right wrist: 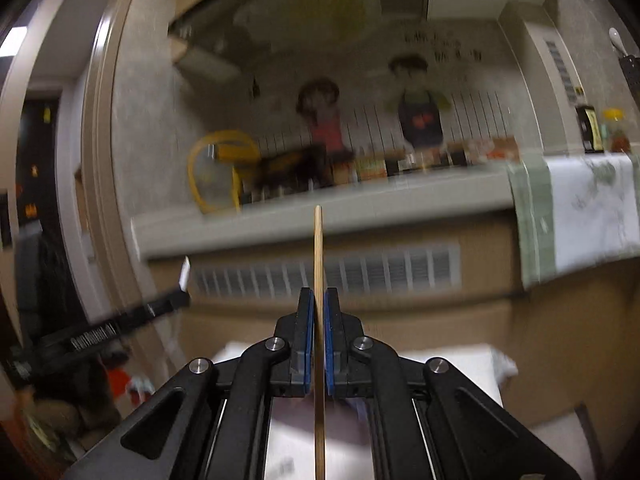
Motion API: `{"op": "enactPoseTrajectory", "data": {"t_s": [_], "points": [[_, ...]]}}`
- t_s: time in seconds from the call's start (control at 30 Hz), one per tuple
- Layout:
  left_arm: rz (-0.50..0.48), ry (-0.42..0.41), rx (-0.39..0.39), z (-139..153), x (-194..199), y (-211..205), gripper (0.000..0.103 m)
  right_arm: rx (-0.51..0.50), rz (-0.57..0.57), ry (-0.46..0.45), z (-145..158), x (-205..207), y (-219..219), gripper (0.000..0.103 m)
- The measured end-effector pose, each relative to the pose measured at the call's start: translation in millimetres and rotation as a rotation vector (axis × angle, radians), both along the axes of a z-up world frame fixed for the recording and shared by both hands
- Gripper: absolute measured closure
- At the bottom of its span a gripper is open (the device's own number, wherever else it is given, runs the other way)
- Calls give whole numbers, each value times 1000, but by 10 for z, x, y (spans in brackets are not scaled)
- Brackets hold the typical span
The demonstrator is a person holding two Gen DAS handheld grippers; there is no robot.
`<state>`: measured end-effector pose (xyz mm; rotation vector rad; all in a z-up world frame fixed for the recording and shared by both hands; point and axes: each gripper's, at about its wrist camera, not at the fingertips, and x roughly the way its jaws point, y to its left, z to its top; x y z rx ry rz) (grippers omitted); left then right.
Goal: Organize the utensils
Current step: 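Lift both utensils over the purple caddy and open both grippers to drop them in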
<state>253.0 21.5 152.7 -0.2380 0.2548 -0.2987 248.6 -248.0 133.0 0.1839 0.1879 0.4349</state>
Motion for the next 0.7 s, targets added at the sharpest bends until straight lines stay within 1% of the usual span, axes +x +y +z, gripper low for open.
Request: {"op": "enactPoseTrajectory", "data": {"t_s": [0.03,0.1,0.23,0.33,0.47,0.53,0.63,0.7], "points": [[9,-1,-9,-16,93,24,93,22,-9,-20,57,155,17,99],[31,-1,-31,-87,293,114,93,33,-35,-18,54,405,68,99],[50,6,-88,-300,610,258,93,44,-60,11,-123,781,204,99],[58,9,-75,-465,757,222,93,33,-69,36,-256,1029,330,99],[70,41,-61,-692,1004,140,93,13,-71,76,-407,1309,462,99],[72,43,-67,-794,1056,95,93,5,-68,89,-482,1418,533,99],[91,24,-44,-943,1147,29,93,-1,-76,110,-588,1561,608,99],[92,35,-47,-1034,1174,7,93,-11,-100,118,-665,1641,641,99]]}}
